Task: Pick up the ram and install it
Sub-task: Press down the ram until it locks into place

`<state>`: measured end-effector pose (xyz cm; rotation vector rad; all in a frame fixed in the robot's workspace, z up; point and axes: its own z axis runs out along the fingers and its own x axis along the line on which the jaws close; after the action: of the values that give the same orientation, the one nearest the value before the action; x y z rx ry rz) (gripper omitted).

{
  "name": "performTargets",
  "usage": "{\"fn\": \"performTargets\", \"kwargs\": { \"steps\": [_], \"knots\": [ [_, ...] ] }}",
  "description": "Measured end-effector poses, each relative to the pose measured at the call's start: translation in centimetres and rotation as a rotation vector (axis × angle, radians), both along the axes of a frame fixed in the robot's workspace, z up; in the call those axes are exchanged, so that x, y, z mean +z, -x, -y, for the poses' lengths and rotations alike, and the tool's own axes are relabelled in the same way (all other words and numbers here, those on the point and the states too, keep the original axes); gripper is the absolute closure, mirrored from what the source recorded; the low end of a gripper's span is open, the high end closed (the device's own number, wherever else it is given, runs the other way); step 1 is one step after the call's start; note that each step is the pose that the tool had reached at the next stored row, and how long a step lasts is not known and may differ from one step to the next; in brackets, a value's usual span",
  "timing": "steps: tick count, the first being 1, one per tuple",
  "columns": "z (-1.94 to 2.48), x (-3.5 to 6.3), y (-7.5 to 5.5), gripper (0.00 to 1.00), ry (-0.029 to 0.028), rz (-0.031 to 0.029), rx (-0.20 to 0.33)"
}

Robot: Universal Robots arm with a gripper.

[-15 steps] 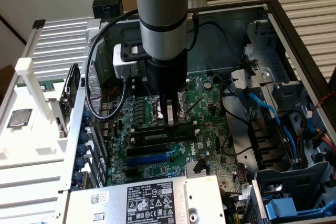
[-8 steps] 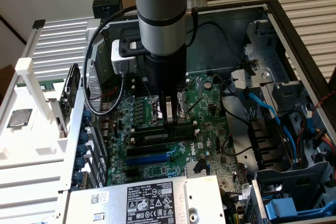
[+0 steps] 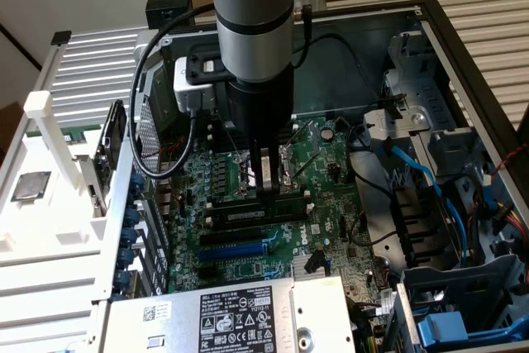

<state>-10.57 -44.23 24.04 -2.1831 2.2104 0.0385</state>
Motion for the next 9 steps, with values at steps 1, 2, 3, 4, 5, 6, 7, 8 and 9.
{"fn": "performTargets", "kwargs": {
  "steps": [1,2,3,4,5,6,7,8,9],
  "knots": [
    [0.00,0.00,0.00,0.79,0.0000,0.0000,0.001],
    [0.00,0.00,0.00,0.79,0.0000,0.0001,0.001],
    [0.00,0.00,0.00,0.79,0.0000,0.0000,0.001],
    [0.00,0.00,0.00,0.79,0.0000,0.0000,0.001],
    [0.00,0.00,0.00,0.79,0.0001,0.0000,0.001],
    [0.00,0.00,0.00,0.79,0.0000,0.0000,0.001],
    [0.00,0.00,0.00,0.79,0.0000,0.0000,0.001],
    [0.00,0.00,0.00,0.79,0.0000,0.0000,0.001],
    [0.00,0.00,0.00,0.79,0.0000,0.0000,0.001]
  ]
}}
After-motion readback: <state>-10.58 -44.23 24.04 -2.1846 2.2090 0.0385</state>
